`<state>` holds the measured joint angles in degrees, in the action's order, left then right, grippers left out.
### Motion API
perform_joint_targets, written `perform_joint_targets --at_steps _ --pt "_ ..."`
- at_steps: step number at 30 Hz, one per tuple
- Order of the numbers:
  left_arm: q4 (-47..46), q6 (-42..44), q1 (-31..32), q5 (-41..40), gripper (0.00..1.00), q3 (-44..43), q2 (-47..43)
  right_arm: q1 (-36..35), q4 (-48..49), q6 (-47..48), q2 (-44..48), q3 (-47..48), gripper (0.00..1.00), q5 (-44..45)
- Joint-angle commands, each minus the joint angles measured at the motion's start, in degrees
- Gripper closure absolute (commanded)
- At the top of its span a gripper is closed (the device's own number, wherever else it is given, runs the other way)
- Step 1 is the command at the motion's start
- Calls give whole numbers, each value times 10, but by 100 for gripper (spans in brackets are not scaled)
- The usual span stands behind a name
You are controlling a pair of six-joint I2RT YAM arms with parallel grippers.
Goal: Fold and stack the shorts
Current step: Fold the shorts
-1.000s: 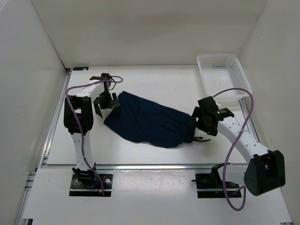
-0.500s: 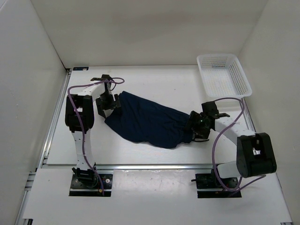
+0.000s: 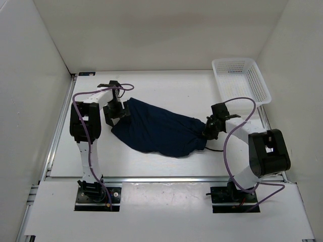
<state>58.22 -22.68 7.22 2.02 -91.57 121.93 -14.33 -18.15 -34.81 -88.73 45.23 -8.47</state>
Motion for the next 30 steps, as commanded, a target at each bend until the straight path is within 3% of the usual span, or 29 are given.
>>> perform_joint_targets --at_steps 1,5,13,26,30 --pt "-6 7 -4 13 6 7 -36 0 -106 45 13 52 100 97" --pt "15 12 -4 8 6 1 -67 0 -238 64 49 113 100 192" --pt "32 12 -4 8 6 -22 -93 -11 -359 105 62 232 100 274" --pt "37 7 2 6 6 -48 -62 -117 -452 117 -72 434 100 338" --pt "37 2 2 6 6 -35 -62 -168 -490 112 -133 535 100 348"
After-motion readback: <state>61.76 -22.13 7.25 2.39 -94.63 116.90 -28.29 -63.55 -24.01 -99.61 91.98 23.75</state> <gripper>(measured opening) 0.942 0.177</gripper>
